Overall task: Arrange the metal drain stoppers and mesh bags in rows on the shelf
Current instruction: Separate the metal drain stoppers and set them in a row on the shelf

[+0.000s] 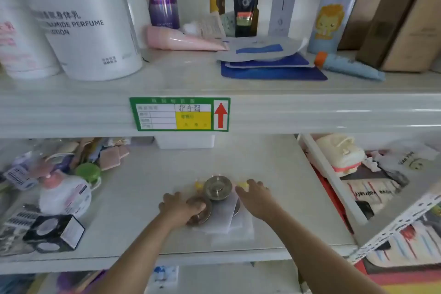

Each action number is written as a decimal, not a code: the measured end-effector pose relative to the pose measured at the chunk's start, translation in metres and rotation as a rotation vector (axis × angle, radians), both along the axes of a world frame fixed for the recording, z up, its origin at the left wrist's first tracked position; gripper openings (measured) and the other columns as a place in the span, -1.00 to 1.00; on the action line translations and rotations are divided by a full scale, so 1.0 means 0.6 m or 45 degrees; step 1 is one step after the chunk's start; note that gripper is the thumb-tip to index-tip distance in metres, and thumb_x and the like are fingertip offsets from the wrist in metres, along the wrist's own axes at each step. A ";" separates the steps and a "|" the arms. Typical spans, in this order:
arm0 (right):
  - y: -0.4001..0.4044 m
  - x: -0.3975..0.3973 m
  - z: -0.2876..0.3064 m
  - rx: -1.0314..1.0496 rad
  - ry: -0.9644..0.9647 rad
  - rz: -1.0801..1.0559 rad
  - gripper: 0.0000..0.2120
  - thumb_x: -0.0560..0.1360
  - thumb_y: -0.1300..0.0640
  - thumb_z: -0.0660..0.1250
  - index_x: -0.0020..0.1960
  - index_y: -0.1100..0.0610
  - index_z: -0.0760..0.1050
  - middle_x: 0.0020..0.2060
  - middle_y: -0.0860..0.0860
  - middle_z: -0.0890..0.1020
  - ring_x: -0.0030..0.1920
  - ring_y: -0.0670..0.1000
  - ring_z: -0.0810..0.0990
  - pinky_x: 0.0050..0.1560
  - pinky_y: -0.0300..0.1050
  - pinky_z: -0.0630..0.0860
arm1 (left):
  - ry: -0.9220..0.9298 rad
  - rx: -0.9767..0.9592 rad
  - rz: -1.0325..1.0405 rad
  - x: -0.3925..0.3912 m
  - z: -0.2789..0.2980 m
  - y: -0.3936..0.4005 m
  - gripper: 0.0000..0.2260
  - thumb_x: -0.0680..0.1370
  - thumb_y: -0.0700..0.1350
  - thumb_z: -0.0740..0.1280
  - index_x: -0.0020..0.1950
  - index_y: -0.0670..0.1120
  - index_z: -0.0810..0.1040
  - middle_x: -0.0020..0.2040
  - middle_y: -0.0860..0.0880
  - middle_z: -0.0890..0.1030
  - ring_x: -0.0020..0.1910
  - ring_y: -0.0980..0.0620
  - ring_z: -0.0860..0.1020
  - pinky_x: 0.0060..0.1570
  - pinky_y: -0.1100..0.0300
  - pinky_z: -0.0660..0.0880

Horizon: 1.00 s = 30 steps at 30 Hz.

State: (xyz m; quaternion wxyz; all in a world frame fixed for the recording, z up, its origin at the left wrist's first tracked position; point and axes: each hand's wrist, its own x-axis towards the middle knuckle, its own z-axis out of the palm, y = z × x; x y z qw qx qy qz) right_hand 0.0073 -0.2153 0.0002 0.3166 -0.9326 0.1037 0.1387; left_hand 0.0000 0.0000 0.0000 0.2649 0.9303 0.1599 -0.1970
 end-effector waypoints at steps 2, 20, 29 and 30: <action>0.019 0.015 -0.004 0.105 0.036 -0.093 -0.38 0.58 -0.20 0.15 0.47 0.19 0.29 0.39 0.24 0.39 0.36 0.26 0.39 0.31 0.09 0.36 | 0.063 -0.072 -0.062 0.008 -0.010 0.002 -0.24 0.42 0.28 0.36 0.47 -0.13 0.27 0.39 -0.20 0.28 0.36 -0.22 0.37 0.26 0.07 0.39; 0.118 0.027 -0.061 0.858 -0.493 -0.372 -0.94 0.55 0.07 0.40 -0.03 0.06 0.56 -0.22 0.05 0.71 -0.20 0.04 0.68 -0.23 -0.11 0.59 | -0.436 -0.870 0.043 -0.003 -0.066 -0.005 -0.51 0.11 0.16 0.57 -0.03 0.01 0.67 -0.08 -0.01 0.73 -0.07 0.01 0.70 -0.03 0.05 0.63; 0.140 0.015 -0.030 1.150 -0.495 -0.462 -0.80 0.62 -0.03 0.25 0.03 0.07 0.57 -0.13 0.08 0.73 -0.10 0.06 0.72 -0.08 -0.03 0.64 | -0.124 -1.851 0.204 -0.025 -0.011 -0.014 -0.67 0.51 -0.17 0.41 0.26 -0.18 0.57 0.21 -0.28 0.64 0.22 -0.22 0.60 0.27 -0.16 0.49; 0.143 0.013 -0.032 1.145 -0.487 -0.497 -0.78 0.63 -0.03 0.23 0.00 0.08 0.55 -0.16 0.09 0.71 -0.12 0.06 0.70 -0.07 0.00 0.62 | -0.101 -1.878 0.282 -0.029 -0.011 -0.017 -0.68 0.48 -0.16 0.43 0.23 -0.16 0.59 0.20 -0.28 0.65 0.21 -0.23 0.61 0.26 -0.21 0.48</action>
